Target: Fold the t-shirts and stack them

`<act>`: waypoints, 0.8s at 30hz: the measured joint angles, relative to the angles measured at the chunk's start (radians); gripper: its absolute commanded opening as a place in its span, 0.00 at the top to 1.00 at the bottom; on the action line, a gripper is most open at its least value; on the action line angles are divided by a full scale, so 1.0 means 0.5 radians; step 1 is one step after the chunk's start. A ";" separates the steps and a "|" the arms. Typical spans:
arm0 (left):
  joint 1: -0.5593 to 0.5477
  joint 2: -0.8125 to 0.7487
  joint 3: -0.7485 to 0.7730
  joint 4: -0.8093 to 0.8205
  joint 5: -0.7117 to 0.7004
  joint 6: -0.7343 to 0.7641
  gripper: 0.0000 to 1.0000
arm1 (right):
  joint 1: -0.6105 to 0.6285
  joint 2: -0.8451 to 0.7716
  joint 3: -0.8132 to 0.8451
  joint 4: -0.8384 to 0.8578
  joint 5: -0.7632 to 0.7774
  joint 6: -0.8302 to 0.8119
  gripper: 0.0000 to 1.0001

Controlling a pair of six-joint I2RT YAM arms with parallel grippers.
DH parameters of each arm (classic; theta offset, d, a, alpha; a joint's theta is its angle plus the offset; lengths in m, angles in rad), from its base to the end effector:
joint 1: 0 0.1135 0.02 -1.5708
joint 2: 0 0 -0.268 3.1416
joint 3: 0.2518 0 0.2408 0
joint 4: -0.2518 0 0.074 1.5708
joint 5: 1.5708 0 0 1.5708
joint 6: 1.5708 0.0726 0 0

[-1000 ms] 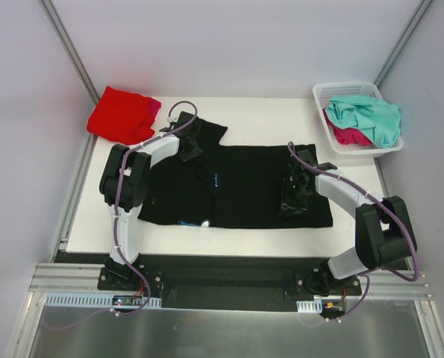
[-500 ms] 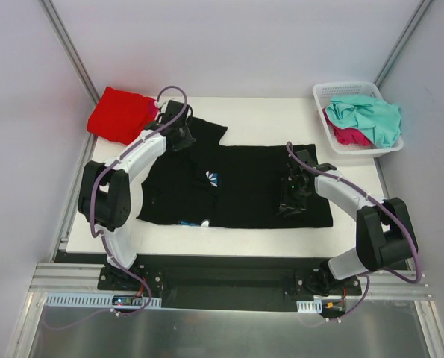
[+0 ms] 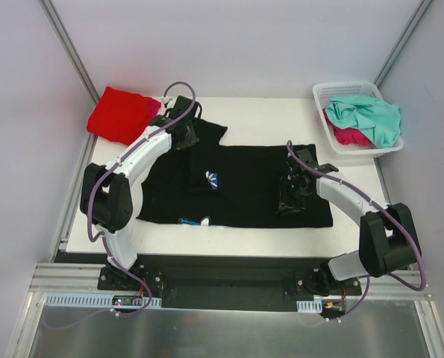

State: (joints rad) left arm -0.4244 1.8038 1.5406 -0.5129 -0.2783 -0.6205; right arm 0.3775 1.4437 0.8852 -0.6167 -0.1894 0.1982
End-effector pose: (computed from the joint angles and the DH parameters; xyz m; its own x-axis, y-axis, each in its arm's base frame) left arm 0.3958 -0.1570 0.2708 -0.6457 -0.3217 -0.6925 -0.1944 0.9463 -0.2584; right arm 0.2474 0.1128 0.1726 -0.9256 -0.1590 -0.3436 -0.2521 0.9359 0.2462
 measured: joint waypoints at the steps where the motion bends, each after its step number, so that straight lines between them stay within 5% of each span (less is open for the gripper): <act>1: -0.011 0.000 0.015 -0.021 -0.014 0.002 1.00 | 0.001 -0.011 0.000 -0.001 -0.002 0.000 0.68; 24: -0.083 0.308 0.285 -0.140 -0.086 0.006 1.00 | 0.005 -0.139 -0.066 -0.022 -0.020 -0.039 0.68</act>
State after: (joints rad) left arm -0.4660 1.9579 1.6829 -0.5827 -0.3214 -0.6174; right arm 0.3798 1.3743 0.8524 -0.6277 -0.1993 0.1787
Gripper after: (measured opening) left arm 0.006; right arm 0.321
